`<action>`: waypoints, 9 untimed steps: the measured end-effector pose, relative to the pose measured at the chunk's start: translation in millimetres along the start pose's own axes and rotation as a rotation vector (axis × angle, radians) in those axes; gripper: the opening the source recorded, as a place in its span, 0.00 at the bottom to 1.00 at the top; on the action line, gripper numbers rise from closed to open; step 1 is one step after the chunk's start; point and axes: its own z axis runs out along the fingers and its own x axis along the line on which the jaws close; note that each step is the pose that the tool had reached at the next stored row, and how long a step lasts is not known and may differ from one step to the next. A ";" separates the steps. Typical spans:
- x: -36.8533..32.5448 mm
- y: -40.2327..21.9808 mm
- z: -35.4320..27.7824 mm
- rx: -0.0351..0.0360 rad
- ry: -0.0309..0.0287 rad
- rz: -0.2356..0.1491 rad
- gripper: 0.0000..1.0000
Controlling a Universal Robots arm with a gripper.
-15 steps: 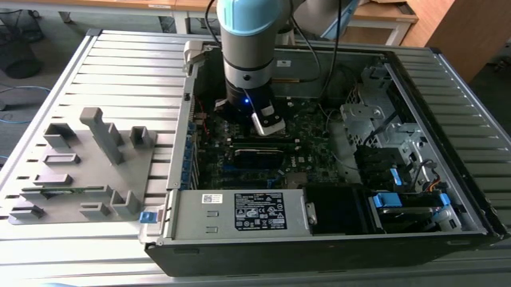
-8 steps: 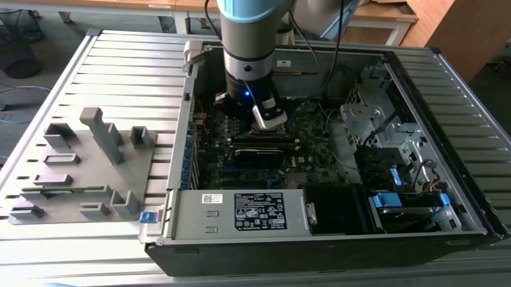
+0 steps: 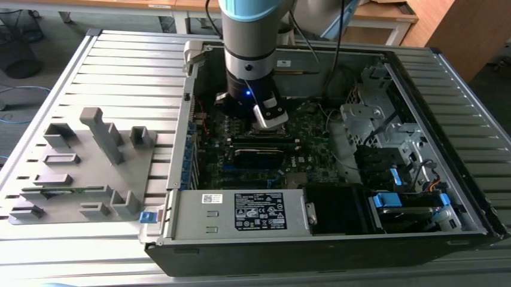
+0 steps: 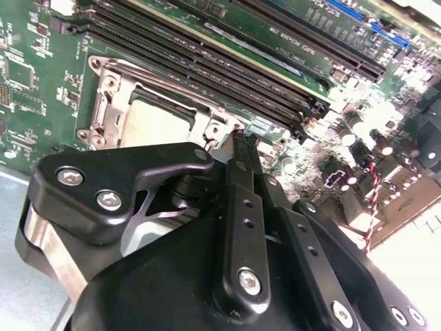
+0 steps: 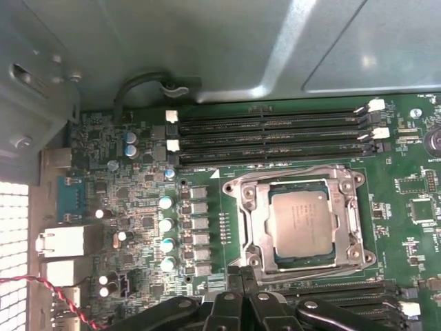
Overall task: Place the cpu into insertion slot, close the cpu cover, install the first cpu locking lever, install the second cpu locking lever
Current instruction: 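Install the second cpu locking lever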
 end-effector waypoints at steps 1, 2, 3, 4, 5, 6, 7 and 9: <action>-1.5 0.1 0.1 0.0005 0.0004 0.000 0.11; -3.1 0.2 0.2 0.0015 0.0010 0.000 0.11; -4.7 0.4 0.3 0.0034 0.0019 0.000 0.11; -6.4 0.5 0.4 0.0060 0.0031 0.000 0.11; -8.2 0.7 0.5 0.0091 0.0044 0.000 0.11; -10.0 0.9 0.6 0.0146 0.0063 0.000 0.11; -11.7 1.1 0.7 0.0216 0.0084 0.000 0.11; -14.7 1.8 0.9 0.0376 0.0130 0.000 0.11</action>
